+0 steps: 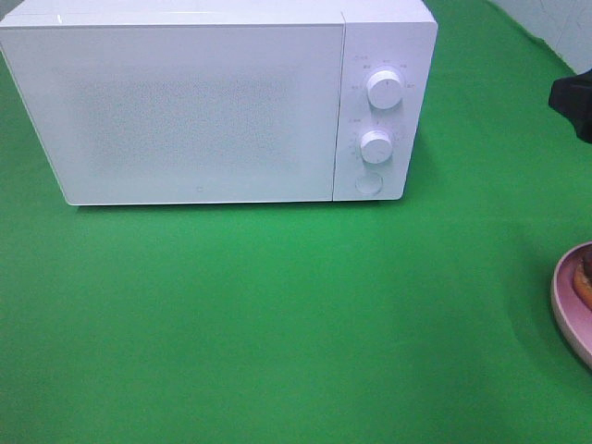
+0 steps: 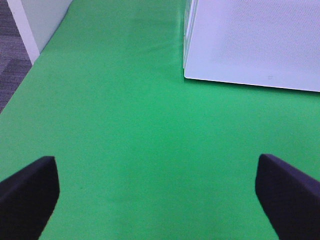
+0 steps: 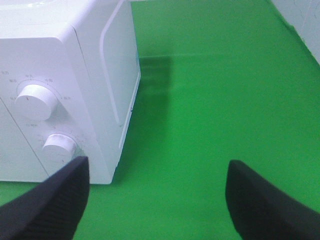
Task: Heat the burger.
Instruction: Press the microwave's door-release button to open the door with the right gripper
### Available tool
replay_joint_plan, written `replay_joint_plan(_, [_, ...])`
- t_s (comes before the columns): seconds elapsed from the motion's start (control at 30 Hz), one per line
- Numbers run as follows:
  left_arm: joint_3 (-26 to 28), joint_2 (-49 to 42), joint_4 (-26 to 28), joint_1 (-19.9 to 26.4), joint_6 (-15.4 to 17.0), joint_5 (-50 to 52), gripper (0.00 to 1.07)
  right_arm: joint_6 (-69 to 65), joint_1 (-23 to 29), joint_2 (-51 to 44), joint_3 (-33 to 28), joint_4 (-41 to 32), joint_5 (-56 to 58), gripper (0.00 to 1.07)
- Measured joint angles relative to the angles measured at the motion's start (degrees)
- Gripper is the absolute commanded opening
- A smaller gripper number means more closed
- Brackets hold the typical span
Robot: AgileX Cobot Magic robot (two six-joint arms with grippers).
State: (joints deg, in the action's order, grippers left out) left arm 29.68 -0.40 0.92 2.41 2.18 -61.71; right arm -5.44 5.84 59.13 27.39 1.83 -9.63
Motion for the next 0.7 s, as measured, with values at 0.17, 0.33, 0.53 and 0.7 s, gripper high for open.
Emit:
replay_joint_plan(0.17, [0.0, 0.0, 0.0, 0.0, 0.0, 0.0, 1.0, 1.09, 0.0, 2.23, -6.59, 0.29, -16.21, 0.73])
replay_joint_plan(0.33, [0.0, 0.0, 0.0, 0.0, 0.0, 0.0, 1.0, 6.42, 0.0, 5.04, -10.83, -4.13, -28.07, 0.73])
replay_joint_plan(0.53, [0.0, 0.0, 0.0, 0.0, 0.0, 0.0, 1.0, 11.52, 1.2, 7.79, -12.09, -10.2, -33.52, 0.73])
replay_joint_plan(0.7, [0.0, 0.0, 0.0, 0.0, 0.0, 0.0, 1.0, 18.96, 7.96, 11.23, -12.15, -19.42, -37.41, 0.73])
